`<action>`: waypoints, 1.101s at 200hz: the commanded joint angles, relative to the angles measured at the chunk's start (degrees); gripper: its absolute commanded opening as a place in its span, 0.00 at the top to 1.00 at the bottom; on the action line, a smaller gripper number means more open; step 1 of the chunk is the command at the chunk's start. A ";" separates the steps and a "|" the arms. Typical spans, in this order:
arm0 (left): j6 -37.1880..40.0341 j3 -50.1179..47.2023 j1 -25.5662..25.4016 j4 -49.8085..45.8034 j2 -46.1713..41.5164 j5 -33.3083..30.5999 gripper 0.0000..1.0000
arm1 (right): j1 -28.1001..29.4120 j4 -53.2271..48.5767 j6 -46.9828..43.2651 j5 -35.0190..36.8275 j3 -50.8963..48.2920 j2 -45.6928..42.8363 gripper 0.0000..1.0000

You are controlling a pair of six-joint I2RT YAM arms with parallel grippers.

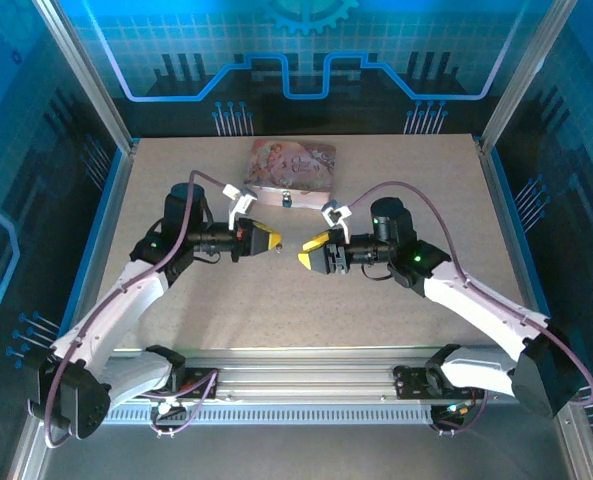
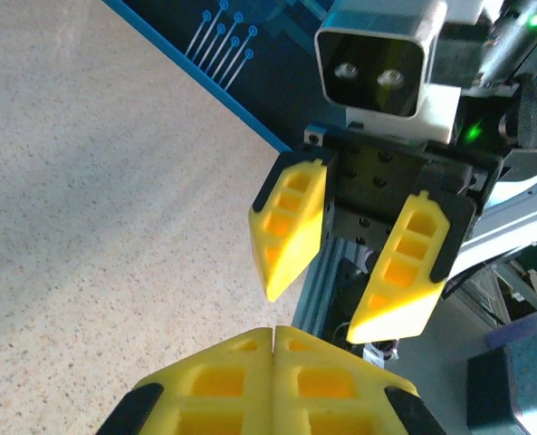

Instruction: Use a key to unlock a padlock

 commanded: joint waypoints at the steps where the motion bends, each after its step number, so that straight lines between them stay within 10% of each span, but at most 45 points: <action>1: 3.90 2.29 -0.15 -6.05 0.72 3.59 1.00 | 0.53 -3.59 -2.65 -1.89 1.85 0.19 0.55; 55: 3.76 3.42 -0.63 -6.99 1.84 8.17 1.00 | 5.60 -1.75 -3.10 -3.19 7.59 6.61 0.53; 102: 4.76 3.69 -1.03 -8.53 2.04 8.70 1.00 | 6.24 -0.67 -2.75 -4.44 8.83 9.00 0.85; 179: 0.71 3.24 -1.06 -4.20 1.72 8.25 1.00 | 6.41 4.71 0.10 -5.28 6.53 9.61 1.00; 198: -2.45 2.14 -1.07 -0.63 0.68 6.06 0.59 | 6.17 9.96 3.51 -4.70 4.96 9.85 1.00; 220: -6.80 -0.12 -0.81 3.57 -1.69 0.99 0.45 | 5.79 13.36 6.34 -3.75 4.15 10.36 1.00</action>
